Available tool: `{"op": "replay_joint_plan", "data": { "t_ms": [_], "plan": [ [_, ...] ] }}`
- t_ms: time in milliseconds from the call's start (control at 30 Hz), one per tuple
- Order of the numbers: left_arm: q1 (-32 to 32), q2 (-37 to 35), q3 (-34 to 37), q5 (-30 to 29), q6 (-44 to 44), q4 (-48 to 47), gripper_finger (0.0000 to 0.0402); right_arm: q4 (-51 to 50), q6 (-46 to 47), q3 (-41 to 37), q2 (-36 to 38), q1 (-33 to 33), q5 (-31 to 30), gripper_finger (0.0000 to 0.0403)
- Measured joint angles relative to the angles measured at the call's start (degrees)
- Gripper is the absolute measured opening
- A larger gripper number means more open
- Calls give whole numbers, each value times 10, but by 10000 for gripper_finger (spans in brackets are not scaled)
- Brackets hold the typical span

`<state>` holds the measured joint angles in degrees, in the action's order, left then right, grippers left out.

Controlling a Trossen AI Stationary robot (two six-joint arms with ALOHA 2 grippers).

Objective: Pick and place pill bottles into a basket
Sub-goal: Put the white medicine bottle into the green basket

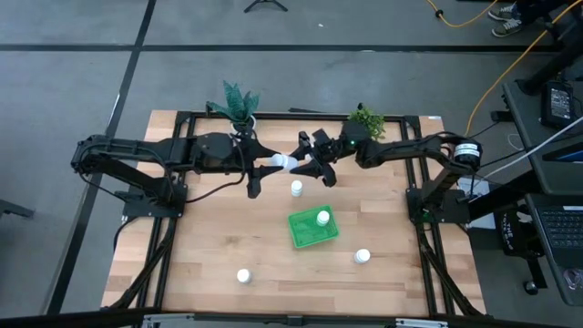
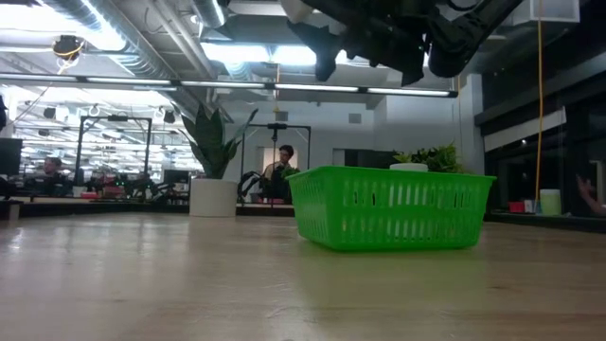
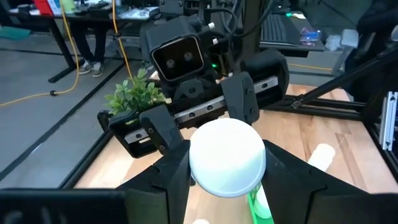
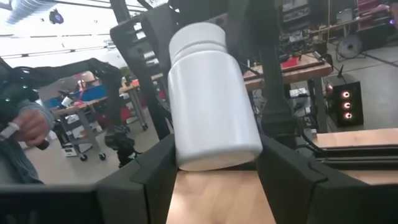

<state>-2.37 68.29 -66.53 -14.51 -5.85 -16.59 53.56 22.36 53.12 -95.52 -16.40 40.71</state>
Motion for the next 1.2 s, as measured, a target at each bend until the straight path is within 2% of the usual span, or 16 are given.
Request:
{"op": "replay_joint_plan", "data": {
  "t_ms": [333,600,733,1000,1200],
  "plan": [
    [0,0,0,-2,6,-8,158,-45,-30,0,23,0,7,216],
    [1,0,0,3,6,-8,158,-50,-28,0,24,0,11,292],
    [1,0,0,1,5,-8,158,-70,-17,0,24,-13,12,317],
    [-28,-13,-1,5,-20,-14,158,-209,-81,0,59,-52,8,323],
    [-48,-16,-1,29,-29,-51,158,-286,-140,0,137,-74,7,323]
  ]
}}
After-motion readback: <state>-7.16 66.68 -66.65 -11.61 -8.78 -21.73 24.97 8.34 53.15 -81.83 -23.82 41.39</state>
